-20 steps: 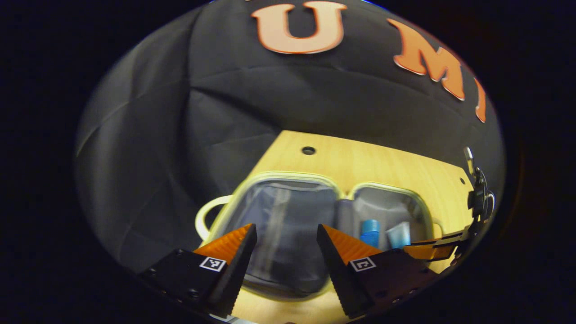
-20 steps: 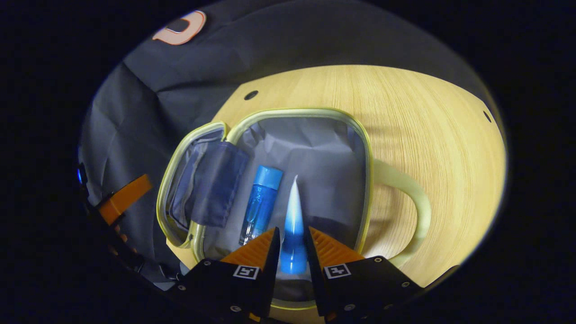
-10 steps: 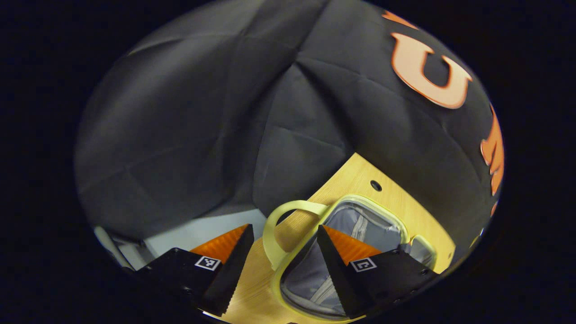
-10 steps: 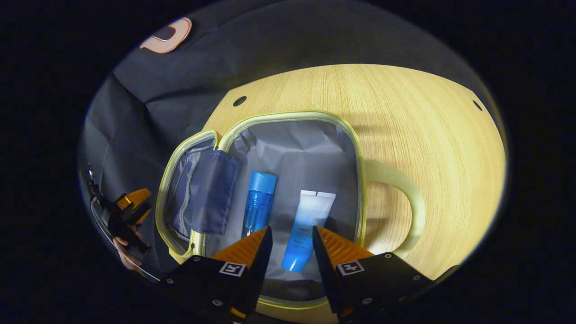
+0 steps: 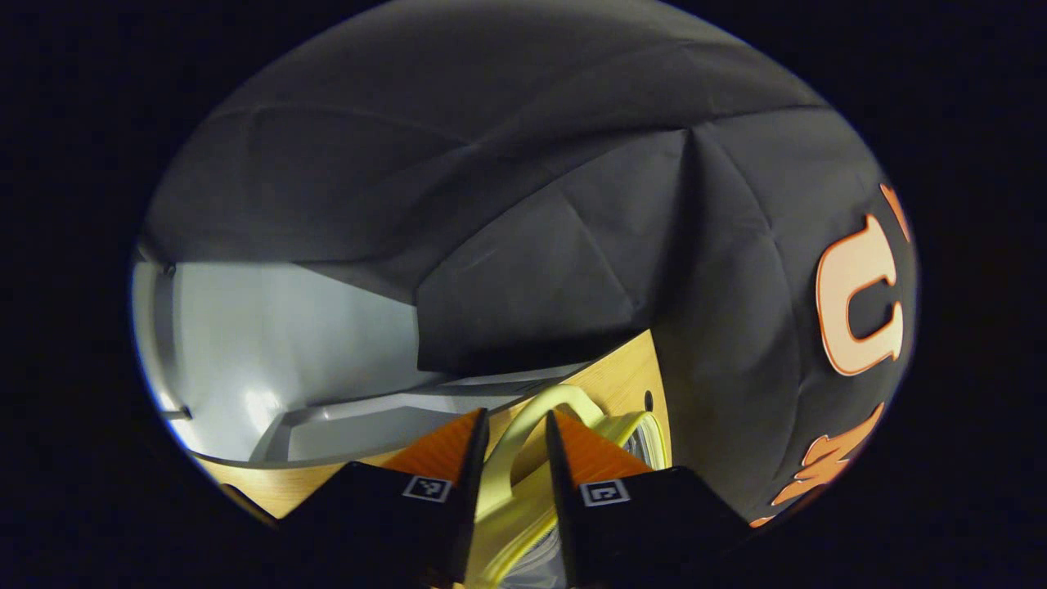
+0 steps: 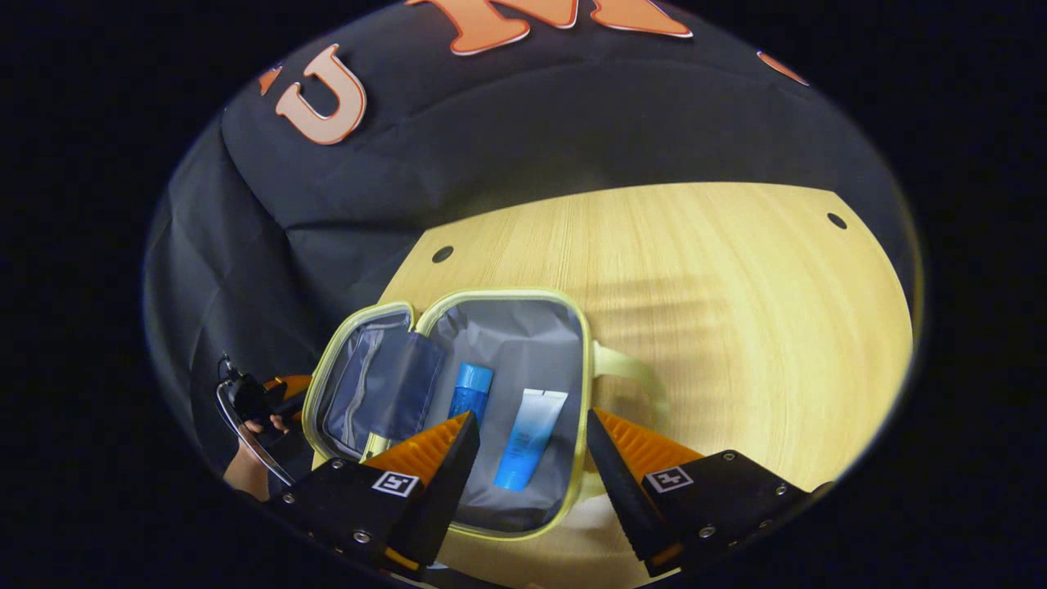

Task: First open the suitcase, pack the skin care products into it, and then close the suitcase.

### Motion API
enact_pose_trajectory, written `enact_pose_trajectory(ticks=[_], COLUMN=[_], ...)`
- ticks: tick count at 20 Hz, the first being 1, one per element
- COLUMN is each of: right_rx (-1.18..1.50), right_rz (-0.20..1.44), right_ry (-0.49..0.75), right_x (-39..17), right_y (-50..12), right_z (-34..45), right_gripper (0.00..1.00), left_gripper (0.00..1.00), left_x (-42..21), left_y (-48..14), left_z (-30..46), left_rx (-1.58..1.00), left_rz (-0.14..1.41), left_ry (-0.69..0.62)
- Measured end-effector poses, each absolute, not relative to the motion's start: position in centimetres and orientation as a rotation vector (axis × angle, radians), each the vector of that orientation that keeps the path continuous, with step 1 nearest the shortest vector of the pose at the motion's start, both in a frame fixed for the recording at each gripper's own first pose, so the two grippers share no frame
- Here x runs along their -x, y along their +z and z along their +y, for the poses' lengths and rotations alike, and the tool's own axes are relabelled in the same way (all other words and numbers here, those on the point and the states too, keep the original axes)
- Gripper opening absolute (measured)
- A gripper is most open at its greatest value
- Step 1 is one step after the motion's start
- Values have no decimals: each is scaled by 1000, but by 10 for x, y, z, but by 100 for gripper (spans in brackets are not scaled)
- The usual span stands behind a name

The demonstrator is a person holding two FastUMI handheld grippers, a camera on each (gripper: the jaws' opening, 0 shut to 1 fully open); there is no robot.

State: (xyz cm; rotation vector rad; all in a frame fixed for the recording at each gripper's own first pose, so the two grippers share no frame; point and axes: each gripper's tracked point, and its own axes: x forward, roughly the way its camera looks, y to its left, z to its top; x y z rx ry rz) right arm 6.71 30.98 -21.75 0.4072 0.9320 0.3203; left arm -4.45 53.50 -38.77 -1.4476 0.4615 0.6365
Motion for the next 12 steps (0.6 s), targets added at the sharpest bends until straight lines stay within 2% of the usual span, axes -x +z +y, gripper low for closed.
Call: enact_pose_trajectory(ticks=[1,3,4,6,12], right_rx=[-416,-427,-429,-429,-370], right_rz=[914,879,853,791,662], right_ry=[314,306,301,286,289], right_x=[-68,-69,-72,-76,-81], right_y=[-213,-204,-196,-187,-153], right_z=[304,295,291,280,250], right_gripper=[86,86,86,86,86], left_gripper=[41,21,21,6,6], left_x=[39,36,40,41,32], left_y=[-394,-387,-375,-347,-202], left_z=[536,529,532,532,512], left_rx=[1456,1463,1436,1366,1142], left_rz=[450,436,422,376,226], left_ry=[640,595,576,548,344])
